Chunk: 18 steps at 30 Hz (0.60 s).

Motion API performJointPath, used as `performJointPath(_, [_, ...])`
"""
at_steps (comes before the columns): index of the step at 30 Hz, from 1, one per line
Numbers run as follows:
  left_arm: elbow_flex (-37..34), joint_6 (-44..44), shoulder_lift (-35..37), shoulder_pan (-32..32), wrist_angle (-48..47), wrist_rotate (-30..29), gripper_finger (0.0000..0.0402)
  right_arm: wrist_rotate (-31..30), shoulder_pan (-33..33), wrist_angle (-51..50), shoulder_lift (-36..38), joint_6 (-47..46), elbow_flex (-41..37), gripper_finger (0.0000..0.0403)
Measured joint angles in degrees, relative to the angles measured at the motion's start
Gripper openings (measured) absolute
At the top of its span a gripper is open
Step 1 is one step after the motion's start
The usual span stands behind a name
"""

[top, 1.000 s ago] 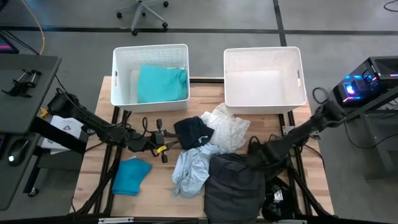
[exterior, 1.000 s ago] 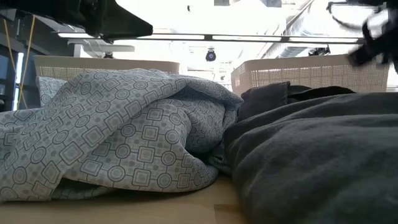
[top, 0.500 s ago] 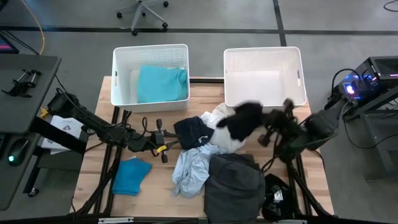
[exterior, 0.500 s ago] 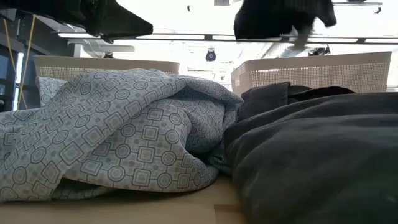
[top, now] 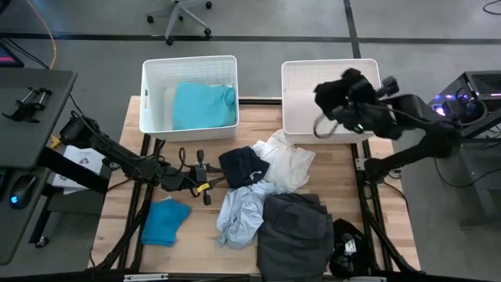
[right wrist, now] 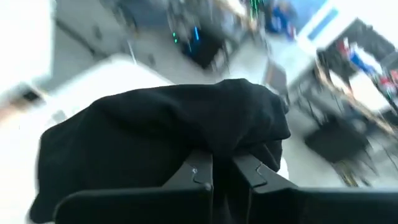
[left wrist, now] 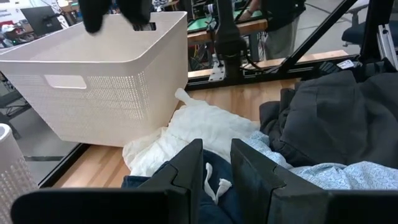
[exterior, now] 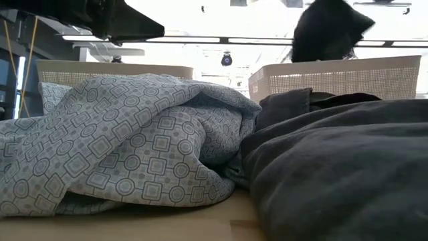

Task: Sort clothes
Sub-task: Put the top black boxer into the right white laundry organizer, then put the blue dress into the left white laundry organizer

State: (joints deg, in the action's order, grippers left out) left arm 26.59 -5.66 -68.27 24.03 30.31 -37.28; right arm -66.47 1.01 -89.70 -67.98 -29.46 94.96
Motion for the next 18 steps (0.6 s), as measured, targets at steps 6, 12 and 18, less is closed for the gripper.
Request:
performJointPath(6, [0.0, -0.2, 0.0, 0.0, 0.0, 0.0, 0.0070, 10.2, 15.4, 10.1, 0.0, 10.6, -13.8, 0.0021])
performJointPath(12, [0.0, -0.2, 0.0, 0.0, 0.0, 0.0, 0.0070, 23.9, 26.1, 28.8, -1.8, 25.4, -26.7, 0.0062])
performJointPath(18, [0.0, 0.5, 0.0, 0.0, 0.0, 0.0, 0.0070, 34.2, 33.0, 30.1, -4.9, 26.6, -28.6, 0.0129])
